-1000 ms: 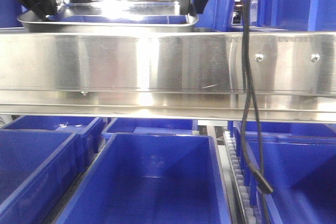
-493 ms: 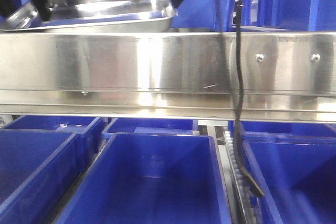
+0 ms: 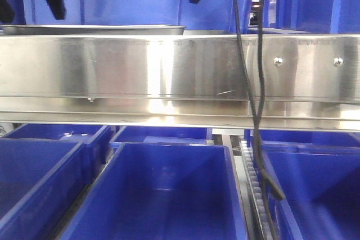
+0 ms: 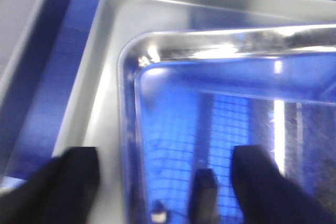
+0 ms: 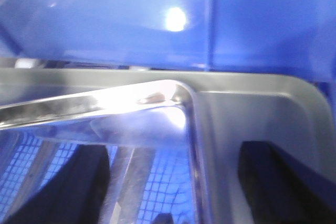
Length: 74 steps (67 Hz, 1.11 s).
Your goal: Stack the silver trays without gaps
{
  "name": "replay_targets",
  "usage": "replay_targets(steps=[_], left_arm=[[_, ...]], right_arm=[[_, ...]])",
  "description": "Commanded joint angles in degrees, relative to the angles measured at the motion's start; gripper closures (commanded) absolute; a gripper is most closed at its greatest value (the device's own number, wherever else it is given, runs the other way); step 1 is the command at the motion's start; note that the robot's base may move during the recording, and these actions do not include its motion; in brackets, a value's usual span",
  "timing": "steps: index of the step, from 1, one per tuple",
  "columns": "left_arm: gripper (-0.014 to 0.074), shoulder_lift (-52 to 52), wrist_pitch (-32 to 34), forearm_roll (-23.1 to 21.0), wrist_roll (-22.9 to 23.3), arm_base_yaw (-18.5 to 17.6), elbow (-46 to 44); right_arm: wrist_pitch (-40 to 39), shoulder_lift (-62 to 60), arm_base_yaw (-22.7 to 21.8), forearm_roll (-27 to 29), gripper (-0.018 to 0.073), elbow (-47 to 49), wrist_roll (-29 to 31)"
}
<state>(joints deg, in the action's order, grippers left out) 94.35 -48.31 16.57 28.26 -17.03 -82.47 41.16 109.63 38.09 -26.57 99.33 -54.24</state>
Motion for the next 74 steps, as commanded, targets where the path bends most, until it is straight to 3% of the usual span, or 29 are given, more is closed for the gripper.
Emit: replay_targets(steps=[1, 7, 10, 21, 28, 37, 49, 60, 74], left_arm=[[0.0389, -0.6, -1.3, 1.5, 0.2, 0.3, -2.4], [0.0556, -1.4, -3.0, 1.5, 0.2, 0.3, -4.8], [0.0633, -1.8, -3.7, 1.4, 0.2, 0.3, -5.6], [0.0594, -4.9, -3.6, -2.4, 0.1, 0.3, -5.8], [0.0594, -7.7, -1.8, -6.9, 0.1, 0.2, -4.5], [0.0594, -13.8, 7.3, -7.5, 0.4, -1.2, 4.5], [0.0595, -25.3, 24.9, -8.7, 0.5, -4.9, 21.3], [0.0595, -33.4, 36.0, -7.7, 0.2, -10.2, 32.5], [0.0595, -42.2, 50.4, -1.4, 0.2, -17.7, 43.6]], right_arm=[[-0.5, -2.0, -0.2, -1.0, 0.0382, 0.5, 0.3], [-0.6, -3.5, -0.2, -1.0, 0.0552, 0.6, 0.3], [-0.6, -4.3, -0.2, -1.0, 0.0588, 0.6, 0.3], [-0.5, -7.7, -0.2, -1.0, 0.0582, 0.6, 0.5], [-1.1, -9.7, 0.4, -0.9, 0.0582, 0.4, 5.0], [-6.2, -12.7, 2.7, -0.9, 0.0582, -4.3, 9.6], [-24.8, -20.0, 4.4, -1.4, 0.0582, -17.9, 9.9], [-35.2, -28.0, 4.6, -6.6, 0.0582, -29.3, 9.9], [-49.6, -39.7, 4.6, -15.9, 0.0582, -45.4, 9.9]])
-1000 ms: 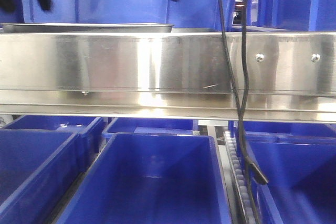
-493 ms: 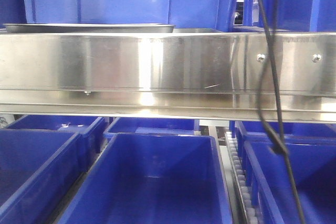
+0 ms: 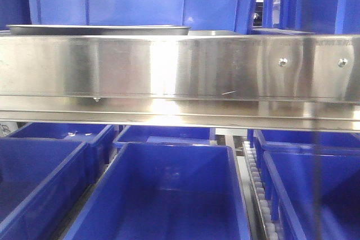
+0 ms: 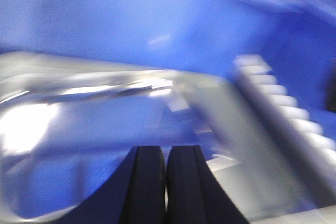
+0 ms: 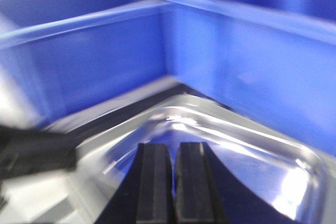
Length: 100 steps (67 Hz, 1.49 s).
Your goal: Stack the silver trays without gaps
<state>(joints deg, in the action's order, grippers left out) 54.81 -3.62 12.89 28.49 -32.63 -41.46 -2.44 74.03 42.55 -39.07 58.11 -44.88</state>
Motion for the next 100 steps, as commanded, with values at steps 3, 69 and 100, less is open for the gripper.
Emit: replay_targets(steps=[3, 69, 100], left_arm=[[0.0595, -4.4, 5.9, 3.4, 0.0, -3.2, 3.9], [0.0595, -25.8, 2.2, 2.9, 0.2, -6.3, 6.6], [0.0595, -26.3, 1.6, 3.3, 0.2, -6.3, 6.6]], right_arm=[[-7.1, -6.5, 0.1, -3.6, 0.0582, -7.4, 0.5], [-7.1, -34.8, 0.1, -4.4, 0.0582, -21.3, 0.5], [-7.1, -34.8, 0.1, -4.4, 0.0582, -21.3, 0.5]])
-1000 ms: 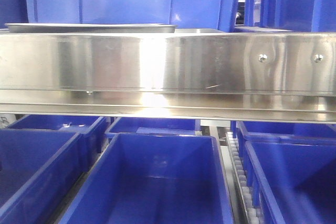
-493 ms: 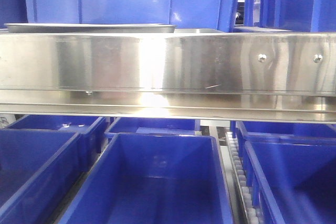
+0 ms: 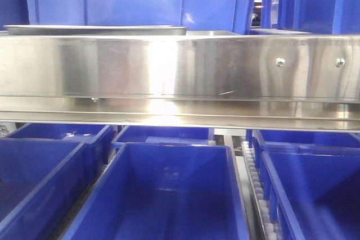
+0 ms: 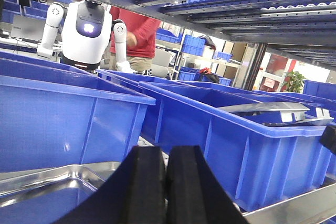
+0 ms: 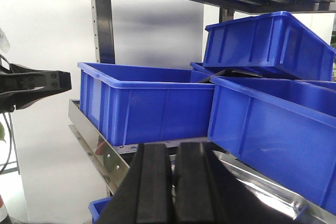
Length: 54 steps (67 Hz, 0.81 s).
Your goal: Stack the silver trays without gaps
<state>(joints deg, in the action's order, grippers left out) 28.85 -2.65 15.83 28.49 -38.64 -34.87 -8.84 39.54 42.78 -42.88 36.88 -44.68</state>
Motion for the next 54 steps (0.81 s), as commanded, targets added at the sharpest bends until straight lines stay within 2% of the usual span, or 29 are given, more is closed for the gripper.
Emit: replay_targets(steps=[1, 6, 11, 13, 17, 21, 23, 27, 31, 33, 36, 46, 54], left_arm=[[0.0595, -0.4, 0.7, 0.3, 0.2, -0.3, 0.0], [0.0595, -0.4, 0.7, 0.3, 0.2, -0.3, 0.0], [0.0595, -0.4, 0.7, 0.3, 0.2, -0.3, 0.0], [0.0595, -0.4, 0.7, 0.3, 0.2, -0.3, 0.0], [0.0595, -0.4, 0.7, 0.3, 0.2, -0.3, 0.0], [0.0595, -0.4, 0.7, 0.3, 0.2, -0.3, 0.0], [0.0595, -0.4, 0.7, 0.3, 0.2, -0.3, 0.0], [0.0595, -0.4, 0.7, 0.3, 0.2, -0.3, 0.0], [0.0595, -0.4, 0.7, 0.3, 0.2, -0.3, 0.0], [0.0595, -0.4, 0.7, 0.3, 0.2, -0.3, 0.0], [0.0595, -0.4, 0.7, 0.3, 0.2, -0.3, 0.0], [0.0595, -0.4, 0.7, 0.3, 0.2, -0.3, 0.0], [0.0595, -0.4, 0.7, 0.3, 0.2, -0.3, 0.0]], right_arm=[[-0.7, -0.4, -0.1, -0.5, 0.0582, 0.0, 0.3], [-0.7, -0.4, -0.1, 0.6, 0.0582, 0.0, 0.3], [3.4, -0.7, -0.3, 7.9, 0.0582, 0.0, 1.0], [5.3, -1.0, -0.6, 9.5, 0.0582, -0.4, 3.8], [8.1, -1.6, -1.7, 15.8, 0.0582, -1.1, 15.7], [7.7, -2.7, -4.2, 27.6, 0.0582, -2.9, 30.7], [6.3, -3.2, -5.6, 32.1, 0.0582, -4.3, 35.4], [-1.4, -4.2, -9.7, 40.1, 0.0582, -8.2, 46.0], [-11.1, -4.9, -13.7, 44.8, 0.0582, -12.6, 54.5], [-13.8, -5.3, -15.9, 46.4, 0.0582, -14.8, 55.8], [-13.8, -5.8, -19.0, 47.4, 0.0582, -16.7, 55.7], [-1.8, -11.6, -26.8, 50.7, 0.0582, -22.1, 52.9], [2.2, -18.9, -31.4, 51.0, 0.0582, -26.2, 51.3]])
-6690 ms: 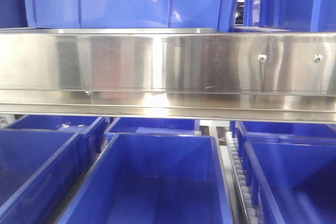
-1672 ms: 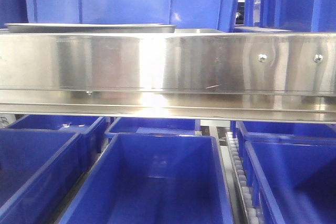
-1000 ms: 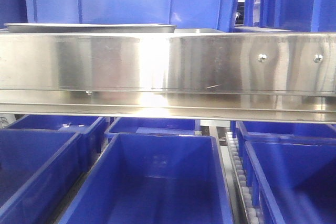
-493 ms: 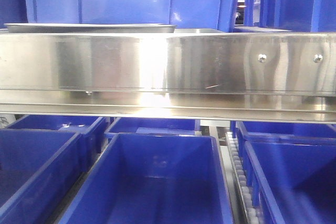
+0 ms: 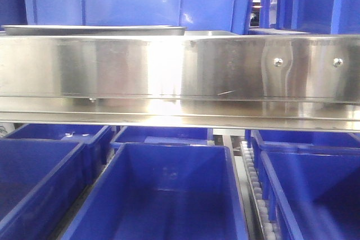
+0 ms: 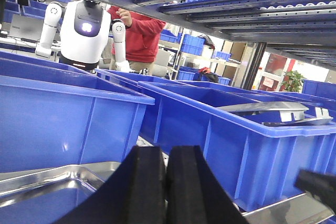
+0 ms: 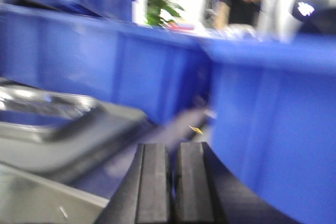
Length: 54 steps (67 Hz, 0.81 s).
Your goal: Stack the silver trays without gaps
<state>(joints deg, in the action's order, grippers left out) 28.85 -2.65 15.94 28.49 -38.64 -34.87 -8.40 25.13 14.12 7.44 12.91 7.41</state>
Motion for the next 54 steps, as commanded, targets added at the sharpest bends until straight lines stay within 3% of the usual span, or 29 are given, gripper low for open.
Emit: replay_targets(steps=[1, 19, 54], left_arm=[[0.0595, -0.4, 0.7, 0.2, 0.2, -0.3, 0.0], [0.0595, -0.4, 0.7, 0.2, 0.2, -0.3, 0.0], [0.0595, -0.5, 0.6, 0.2, 0.2, -0.3, 0.0]], right_arm=[[1.8, -5.4, -3.5, 0.7, 0.0582, -2.7, -0.7], [8.4, -21.7, -12.5, -0.1, 0.0582, -11.6, -0.7], [11.4, -25.1, -13.0, -2.4, 0.0582, -12.9, -0.7]])
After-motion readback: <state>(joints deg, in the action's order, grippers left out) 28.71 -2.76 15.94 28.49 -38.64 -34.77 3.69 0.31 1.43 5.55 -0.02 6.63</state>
